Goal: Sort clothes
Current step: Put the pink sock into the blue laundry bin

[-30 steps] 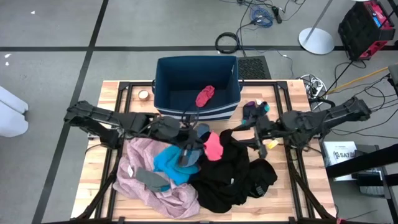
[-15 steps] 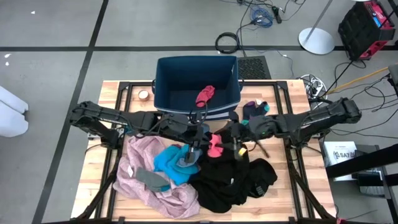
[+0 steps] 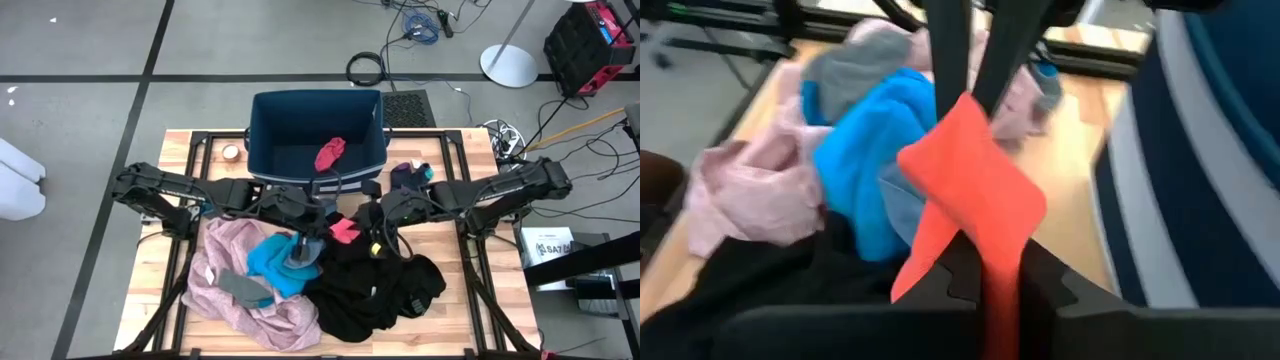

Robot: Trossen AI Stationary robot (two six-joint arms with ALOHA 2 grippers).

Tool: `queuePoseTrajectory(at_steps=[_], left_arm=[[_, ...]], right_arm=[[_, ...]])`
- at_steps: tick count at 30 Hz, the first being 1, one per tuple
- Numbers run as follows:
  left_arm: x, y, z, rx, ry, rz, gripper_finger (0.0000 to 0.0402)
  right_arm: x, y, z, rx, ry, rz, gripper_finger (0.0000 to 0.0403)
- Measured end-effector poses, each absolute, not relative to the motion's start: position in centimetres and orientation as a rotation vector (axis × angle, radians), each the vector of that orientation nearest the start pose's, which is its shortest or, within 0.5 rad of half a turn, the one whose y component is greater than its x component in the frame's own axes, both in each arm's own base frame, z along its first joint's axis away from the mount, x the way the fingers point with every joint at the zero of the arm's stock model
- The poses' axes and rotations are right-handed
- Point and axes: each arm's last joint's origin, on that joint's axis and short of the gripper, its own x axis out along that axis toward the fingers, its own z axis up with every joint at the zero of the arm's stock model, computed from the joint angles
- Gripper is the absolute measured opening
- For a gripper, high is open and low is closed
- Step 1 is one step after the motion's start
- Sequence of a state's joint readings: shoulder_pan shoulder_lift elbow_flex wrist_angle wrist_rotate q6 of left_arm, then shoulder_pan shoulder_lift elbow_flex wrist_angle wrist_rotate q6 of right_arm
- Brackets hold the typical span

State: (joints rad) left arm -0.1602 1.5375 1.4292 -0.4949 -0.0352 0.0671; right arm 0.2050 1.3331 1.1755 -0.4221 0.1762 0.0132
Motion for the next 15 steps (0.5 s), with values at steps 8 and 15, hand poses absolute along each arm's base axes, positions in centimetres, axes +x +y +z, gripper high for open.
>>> queuePoseTrajectory(at_steps=[8, 15], left_arm=[[31.8, -4.9, 33.5, 0.137, 0.809, -0.009, 0.0076], [30.3, -5.9, 34.4, 0.136, 0.805, 0.027, 0.0074]], right_arm=[[27.3, 4.8, 36.0, -0.161, 0.639, -0.097, 0.0009], [26.2, 3.1, 41.5, -0.311, 0.579, -0.264, 0.0008]])
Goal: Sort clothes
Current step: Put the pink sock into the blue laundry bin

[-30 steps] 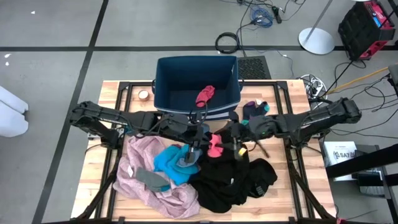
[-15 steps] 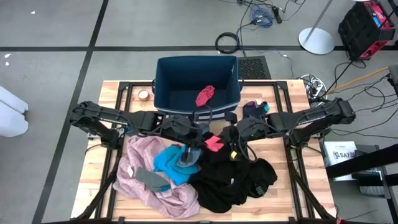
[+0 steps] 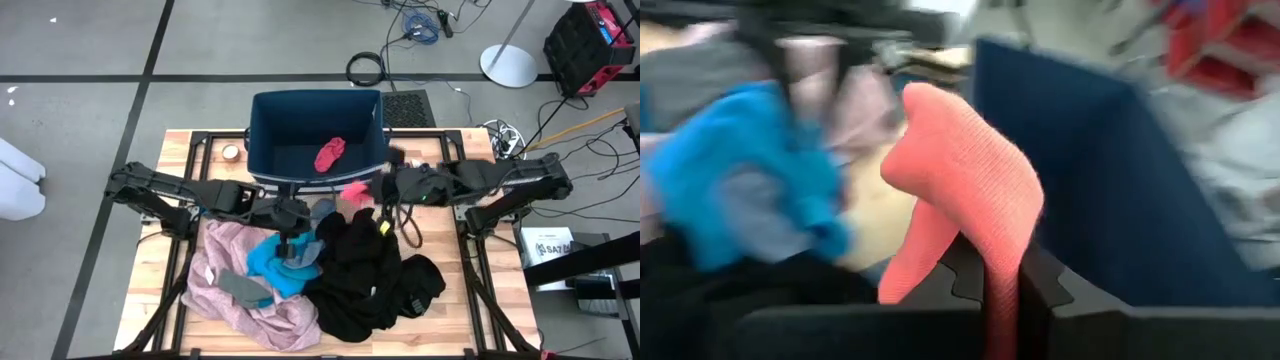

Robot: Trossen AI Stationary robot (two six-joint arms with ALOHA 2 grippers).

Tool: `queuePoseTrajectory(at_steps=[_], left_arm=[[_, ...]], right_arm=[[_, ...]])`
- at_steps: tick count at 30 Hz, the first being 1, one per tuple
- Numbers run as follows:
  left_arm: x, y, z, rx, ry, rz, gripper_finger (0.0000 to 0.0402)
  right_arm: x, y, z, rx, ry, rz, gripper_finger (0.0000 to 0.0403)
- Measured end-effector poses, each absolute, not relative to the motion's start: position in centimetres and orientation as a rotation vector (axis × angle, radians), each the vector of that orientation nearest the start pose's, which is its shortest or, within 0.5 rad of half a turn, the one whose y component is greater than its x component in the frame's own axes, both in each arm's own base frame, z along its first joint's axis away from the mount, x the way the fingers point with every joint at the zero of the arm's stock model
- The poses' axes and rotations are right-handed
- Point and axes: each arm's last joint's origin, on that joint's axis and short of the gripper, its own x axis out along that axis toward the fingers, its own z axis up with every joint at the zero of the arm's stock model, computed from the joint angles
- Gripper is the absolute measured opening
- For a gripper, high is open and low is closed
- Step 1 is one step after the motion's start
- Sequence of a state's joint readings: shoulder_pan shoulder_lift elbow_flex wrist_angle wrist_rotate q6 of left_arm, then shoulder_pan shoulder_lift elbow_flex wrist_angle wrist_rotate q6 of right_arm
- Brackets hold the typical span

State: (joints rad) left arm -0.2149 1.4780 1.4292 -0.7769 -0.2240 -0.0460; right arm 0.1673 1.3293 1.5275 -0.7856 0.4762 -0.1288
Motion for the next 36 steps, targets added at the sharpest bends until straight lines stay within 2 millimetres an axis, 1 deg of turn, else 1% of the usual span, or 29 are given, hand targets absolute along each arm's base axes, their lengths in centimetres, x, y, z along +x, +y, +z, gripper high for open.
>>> queuePoseTrajectory(at_steps=[3, 5, 7, 9, 11, 13, 15, 18, 20, 24, 27, 32, 36], left_arm=[[29.4, -6.8, 35.1, 0.176, 0.769, 0.063, 0.0066], [29.0, -7.3, 35.4, 0.200, 0.751, 0.085, 0.0061], [28.6, -7.6, 35.7, 0.208, 0.731, 0.110, 0.0059], [28.3, -7.7, 36.1, 0.209, 0.713, 0.142, 0.0059], [28.3, -7.7, 36.1, 0.224, 0.703, 0.177, 0.0058], [28.4, -7.6, 36.1, 0.242, 0.693, 0.229, 0.0058], [28.5, -7.4, 36.2, 0.253, 0.672, 0.282, 0.0058], [29.0, -7.3, 36.2, 0.237, 0.614, 0.313, 0.0058], [29.2, -7.3, 35.7, 0.241, 0.615, 0.311, 0.0058], [29.3, -7.6, 34.2, 0.229, 0.623, 0.310, 0.0058], [29.2, -7.6, 33.4, 0.233, 0.651, 0.311, 0.0058], [28.9, -8.0, 33.4, 0.241, 0.655, 0.299, 0.0058], [28.6, -8.4, 33.7, 0.244, 0.643, 0.288, 0.0058]], right_arm=[[25.7, 1.0, 44.0, -0.362, 0.534, -0.340, 0.0007], [25.5, -1.0, 45.6, -0.371, 0.493, -0.385, 0.0007], [25.3, -3.2, 47.0, -0.351, 0.447, -0.389, 0.0007], [25.3, -5.7, 47.8, -0.305, 0.419, -0.385, 0.0007], [25.7, -8.1, 48.0, -0.245, 0.410, -0.377, 0.0007], [26.5, -10.4, 47.7, -0.193, 0.417, -0.370, 0.0007], [27.6, -12.5, 46.9, -0.140, 0.442, -0.361, 0.0006], [29.5, -15.0, 45.0, -0.054, 0.522, -0.334, 0.0006], [30.4, -16.1, 43.9, -0.012, 0.591, -0.323, 0.0006], [31.7, -17.7, 42.4, 0.043, 0.693, -0.328, 0.0006], [32.5, -18.4, 42.1, 0.070, 0.718, -0.329, 0.0006], [33.1, -19.7, 42.7, 0.185, 0.667, -0.296, 0.0007], [33.3, -20.5, 42.1, 0.309, 0.673, -0.291, 0.0021]])
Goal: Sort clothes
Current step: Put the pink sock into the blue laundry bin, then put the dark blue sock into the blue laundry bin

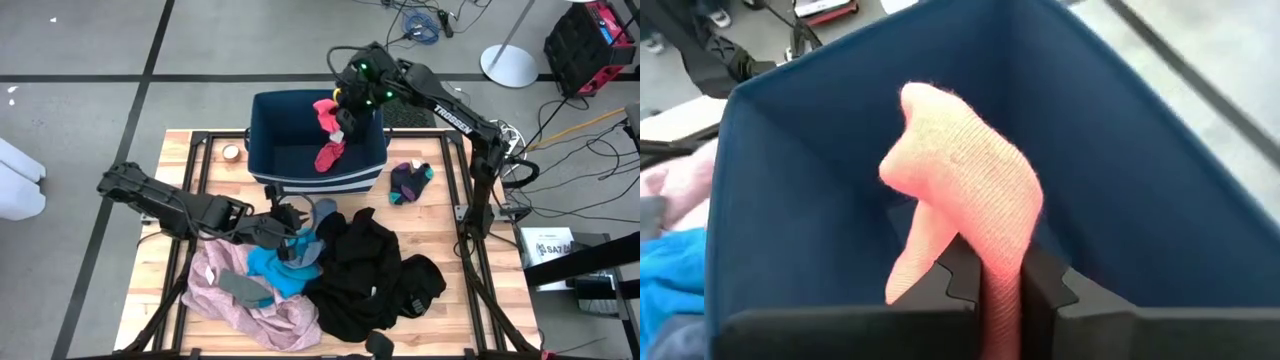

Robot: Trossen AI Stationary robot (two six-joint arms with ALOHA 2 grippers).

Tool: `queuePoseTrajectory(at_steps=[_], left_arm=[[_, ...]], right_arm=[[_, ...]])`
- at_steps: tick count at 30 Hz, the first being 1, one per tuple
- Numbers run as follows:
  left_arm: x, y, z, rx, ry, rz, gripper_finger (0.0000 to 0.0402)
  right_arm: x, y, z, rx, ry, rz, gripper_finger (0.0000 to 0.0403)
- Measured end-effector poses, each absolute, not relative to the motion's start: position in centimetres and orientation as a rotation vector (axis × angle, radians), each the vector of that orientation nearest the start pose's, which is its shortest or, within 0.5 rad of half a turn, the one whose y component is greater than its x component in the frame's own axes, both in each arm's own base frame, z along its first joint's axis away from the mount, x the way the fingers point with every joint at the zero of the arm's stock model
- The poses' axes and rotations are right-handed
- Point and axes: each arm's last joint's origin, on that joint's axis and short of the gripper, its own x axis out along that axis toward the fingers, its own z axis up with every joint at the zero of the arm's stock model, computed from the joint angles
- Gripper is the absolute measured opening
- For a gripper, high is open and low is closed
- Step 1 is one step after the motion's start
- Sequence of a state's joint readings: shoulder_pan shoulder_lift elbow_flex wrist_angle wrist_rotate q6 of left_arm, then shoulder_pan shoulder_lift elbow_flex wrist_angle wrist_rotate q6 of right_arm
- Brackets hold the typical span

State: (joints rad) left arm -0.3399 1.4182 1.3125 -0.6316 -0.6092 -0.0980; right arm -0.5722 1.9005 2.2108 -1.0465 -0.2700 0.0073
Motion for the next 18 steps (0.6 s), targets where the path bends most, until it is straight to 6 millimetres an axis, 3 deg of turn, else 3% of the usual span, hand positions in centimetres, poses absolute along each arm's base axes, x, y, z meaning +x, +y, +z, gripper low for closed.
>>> queuePoseTrajectory(at_steps=[11, 18], left_arm=[[29.2, -8.6, 35.0, 0.221, 0.512, 0.267, 0.0058], [29.8, -8.7, 35.1, 0.217, 0.476, 0.240, 0.0058]], right_arm=[[31.9, -19.4, 41.6, 0.326, 0.825, -0.232, 0.0096], [29.8, -17.7, 44.0, 0.232, 0.788, -0.173, 0.0161]])
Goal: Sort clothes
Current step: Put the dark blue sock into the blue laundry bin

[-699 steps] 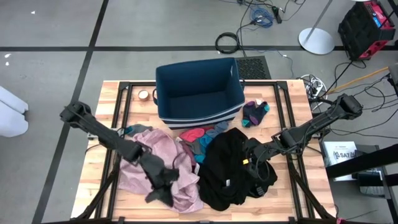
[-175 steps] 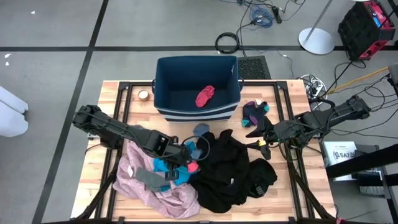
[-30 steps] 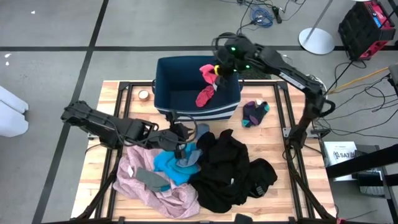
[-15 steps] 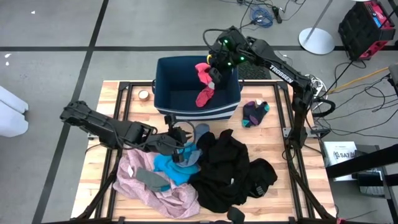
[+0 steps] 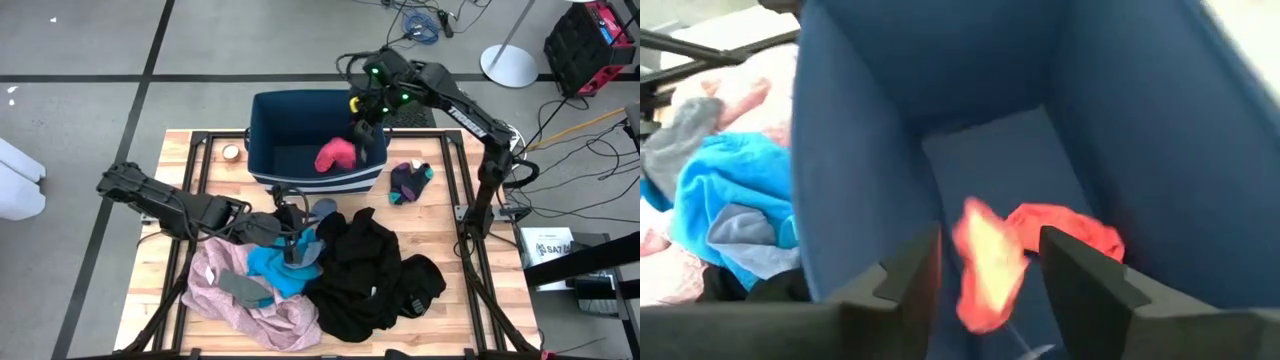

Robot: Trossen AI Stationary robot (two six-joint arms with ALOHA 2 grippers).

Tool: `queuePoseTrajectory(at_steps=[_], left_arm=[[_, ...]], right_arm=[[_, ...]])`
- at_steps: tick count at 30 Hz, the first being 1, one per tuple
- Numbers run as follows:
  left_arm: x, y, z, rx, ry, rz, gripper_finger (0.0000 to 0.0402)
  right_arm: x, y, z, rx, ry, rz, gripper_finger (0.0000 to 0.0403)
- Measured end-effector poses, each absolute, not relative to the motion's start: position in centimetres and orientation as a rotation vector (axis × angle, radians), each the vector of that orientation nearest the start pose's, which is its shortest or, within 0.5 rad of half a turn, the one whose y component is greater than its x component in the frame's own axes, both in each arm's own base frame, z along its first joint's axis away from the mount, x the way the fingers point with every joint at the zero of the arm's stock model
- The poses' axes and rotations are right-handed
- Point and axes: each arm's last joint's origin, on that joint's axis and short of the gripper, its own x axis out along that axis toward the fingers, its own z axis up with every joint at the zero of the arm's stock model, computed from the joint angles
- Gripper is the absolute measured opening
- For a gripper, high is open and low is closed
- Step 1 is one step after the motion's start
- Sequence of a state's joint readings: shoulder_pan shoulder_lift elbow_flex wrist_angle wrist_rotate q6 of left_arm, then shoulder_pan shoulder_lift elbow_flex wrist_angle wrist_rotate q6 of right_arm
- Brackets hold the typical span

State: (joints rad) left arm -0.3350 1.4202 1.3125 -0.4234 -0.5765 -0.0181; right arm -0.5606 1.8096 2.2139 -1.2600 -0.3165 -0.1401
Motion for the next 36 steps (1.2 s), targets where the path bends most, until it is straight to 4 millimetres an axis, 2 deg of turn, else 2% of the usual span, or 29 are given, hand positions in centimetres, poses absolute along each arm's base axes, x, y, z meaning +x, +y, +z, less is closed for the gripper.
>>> queuePoseTrajectory(at_steps=[6, 10, 15, 19, 22, 25, 29, 32, 36], left_arm=[[30.7, -8.1, 35.5, 0.174, 0.408, 0.259, 0.0058], [31.2, -7.6, 35.7, 0.136, 0.375, 0.215, 0.0058], [31.5, -7.4, 35.4, 0.129, 0.398, 0.145, 0.0058], [31.2, -7.5, 35.0, 0.144, 0.451, 0.123, 0.0058], [31.0, -7.4, 34.5, 0.178, 0.509, 0.115, 0.0058], [30.8, -7.4, 33.6, 0.184, 0.559, 0.072, 0.0058], [30.3, -7.5, 31.3, 0.182, 0.631, 0.010, 0.0058], [29.8, -7.2, 29.6, 0.142, 0.681, 0.025, 0.0058], [29.3, -6.5, 27.8, 0.063, 0.771, 0.081, 0.0058]], right_arm=[[27.5, -16.2, 46.0, 0.202, 0.757, -0.175, 0.0186], [24.7, -14.5, 47.5, 0.185, 0.765, -0.164, 0.0189], [19.7, -11.3, 50.2, 0.140, 0.730, -0.162, 0.0186], [14.8, -8.3, 52.5, 0.113, 0.625, -0.191, 0.0186], [11.2, -6.0, 53.1, 0.133, 0.556, -0.247, 0.0186], [8.5, -4.2, 52.2, 0.172, 0.507, -0.290, 0.0186], [6.7, -3.0, 49.1, 0.264, 0.389, -0.292, 0.0186], [7.0, -2.9, 45.7, 0.326, 0.300, -0.275, 0.0186], [9.0, -3.4, 40.1, 0.415, 0.284, -0.195, 0.0185]])
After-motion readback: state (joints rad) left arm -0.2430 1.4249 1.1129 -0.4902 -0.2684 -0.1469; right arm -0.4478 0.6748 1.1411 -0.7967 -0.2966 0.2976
